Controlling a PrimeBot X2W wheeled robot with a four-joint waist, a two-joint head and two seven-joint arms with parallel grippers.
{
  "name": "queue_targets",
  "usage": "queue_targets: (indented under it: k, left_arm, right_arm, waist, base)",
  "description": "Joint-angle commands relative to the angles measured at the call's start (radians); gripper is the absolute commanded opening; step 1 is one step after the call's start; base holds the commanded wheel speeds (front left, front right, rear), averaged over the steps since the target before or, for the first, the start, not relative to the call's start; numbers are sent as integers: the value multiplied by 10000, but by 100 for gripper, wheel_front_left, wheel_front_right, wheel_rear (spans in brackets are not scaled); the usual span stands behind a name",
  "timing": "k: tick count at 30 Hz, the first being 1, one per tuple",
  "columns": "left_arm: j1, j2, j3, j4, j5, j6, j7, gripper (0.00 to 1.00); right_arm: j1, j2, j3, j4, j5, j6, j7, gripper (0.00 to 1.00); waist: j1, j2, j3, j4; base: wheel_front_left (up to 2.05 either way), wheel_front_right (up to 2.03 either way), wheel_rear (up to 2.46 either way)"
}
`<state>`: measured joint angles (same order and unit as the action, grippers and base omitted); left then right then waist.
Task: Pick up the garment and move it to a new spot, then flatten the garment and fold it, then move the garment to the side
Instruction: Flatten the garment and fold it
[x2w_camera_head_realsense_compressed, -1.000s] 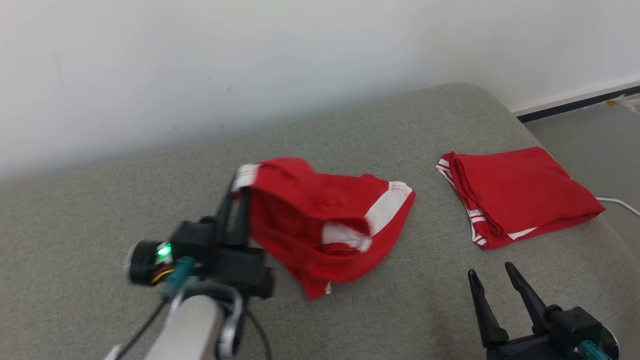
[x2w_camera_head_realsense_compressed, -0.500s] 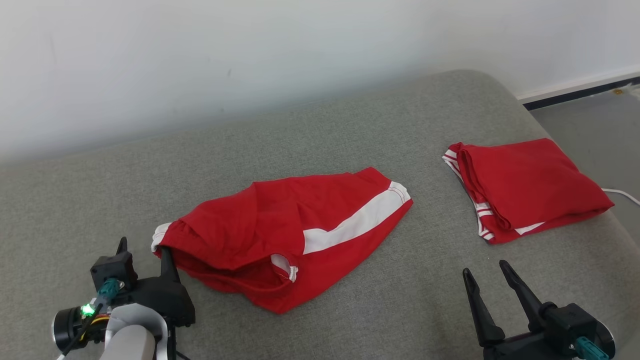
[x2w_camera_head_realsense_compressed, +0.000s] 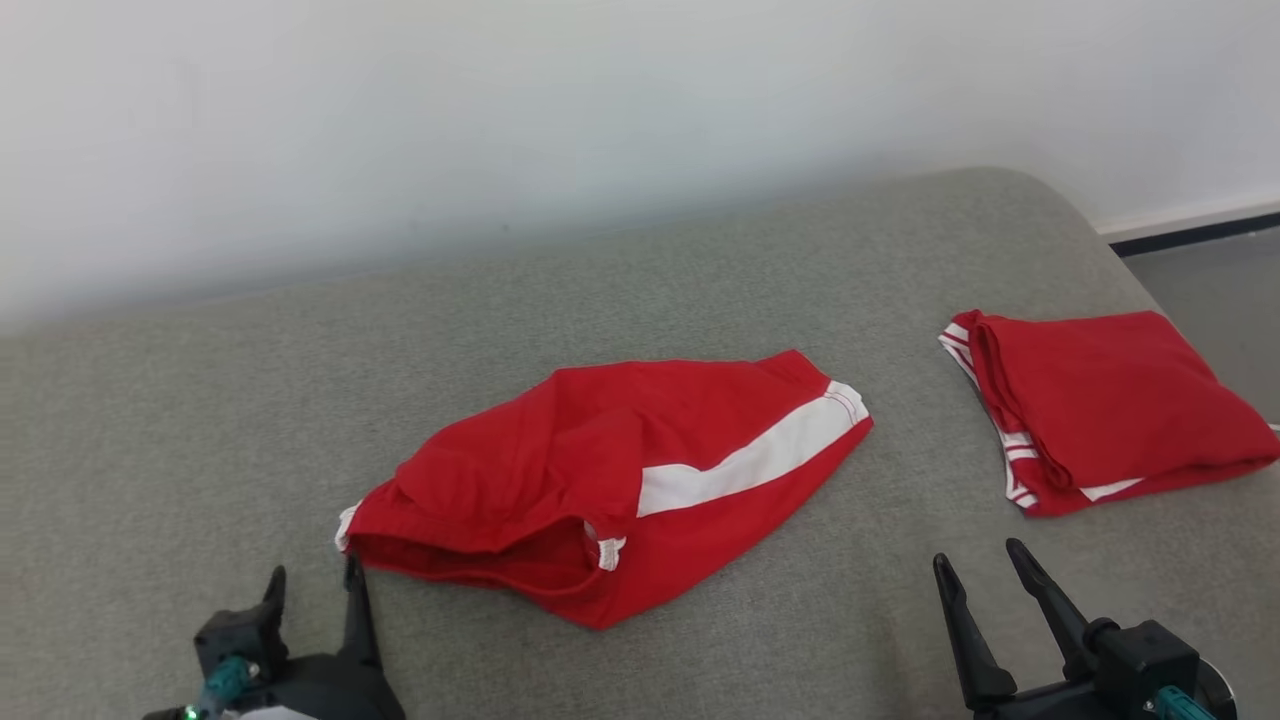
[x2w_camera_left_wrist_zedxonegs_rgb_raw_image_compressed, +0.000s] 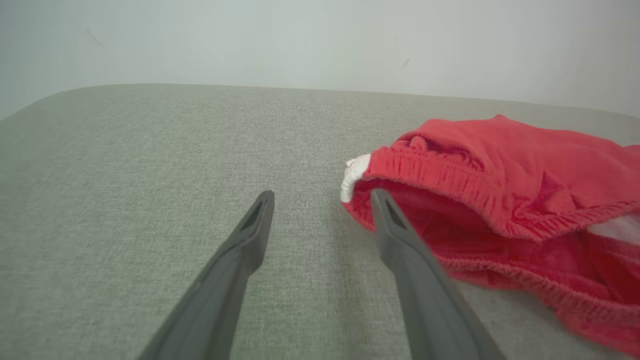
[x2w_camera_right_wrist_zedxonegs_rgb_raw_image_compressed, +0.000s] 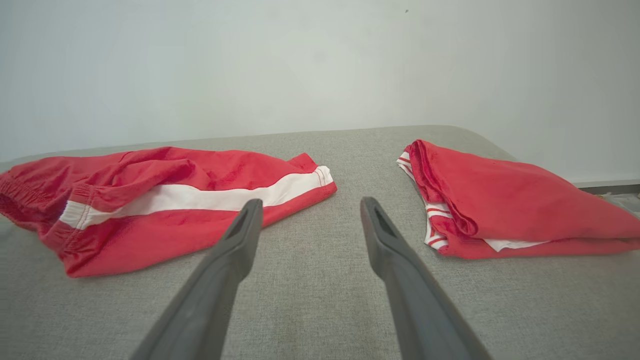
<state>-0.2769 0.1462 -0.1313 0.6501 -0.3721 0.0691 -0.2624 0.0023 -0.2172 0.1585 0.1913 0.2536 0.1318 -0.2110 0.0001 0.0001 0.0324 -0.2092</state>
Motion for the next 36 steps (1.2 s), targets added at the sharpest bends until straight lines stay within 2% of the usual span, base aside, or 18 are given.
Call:
queue_targets:
  k: [1,6,13,23,30,32,33,34,35,36]
  left_arm:
    - [319,-88,-49,-232,71,-103,-26,100]
    - [894,-219,-397,-984,422,-565,-25,100]
    - [813,-634,-1672,-1552,685,-1290,267,100]
    - [-59,-935,-2688,-1060,-200,-1562,1236,100]
    - [-346,-950,-2880,-685,-516,-1422,1397,100]
    - [-443,-948,-2832,-565,-541,-1262,1315,100]
    - [-483,-949,-2818,-501,-575,-1222,1284,82]
    - [-535,-951,-2773,-477,-633,-1172,1216,49]
    - [-573,-949,-2741,-457,-653,-1146,1133,0]
    - [-576,-951,-2716,-441,-709,-1161,1051,0]
  right_arm:
    - [76,35,22,-23,1,-28,-1,100]
    - [137,73,38,-38,-24,-28,2,100]
    - [147,144,47,-63,-38,-28,23,100]
    - [-155,238,222,75,92,-28,-107,100]
    - [-212,271,228,170,104,-28,-189,100]
    - [-227,291,226,185,108,-28,-204,100]
    - [-229,300,214,198,112,-28,-225,100]
    - [-233,311,205,207,116,-28,-244,100]
    - [-236,316,191,216,115,-28,-260,100]
    - [-228,316,167,224,113,-28,-275,100]
  waist:
    - [-1,-1,-159,260]
    - [-1,-1,-270,475]
    - [-1,-1,-311,415]
    - [-1,-1,-46,-686]
    - [-1,-1,115,-1144]
    - [-1,-1,150,-1208]
    - [-1,-1,164,-1223]
    - [-1,-1,179,-1228]
    - [-1,-1,187,-1222]
    - [-1,-1,190,-1200]
  base:
    - [0,0,0]
    - [0,0,0]
    - [0,0,0]
    - [0,0,0]
    - [0,0,0]
    - [0,0,0]
    - [0,0,0]
    - [0,0,0]
    - [0,0,0]
    - [0,0,0]
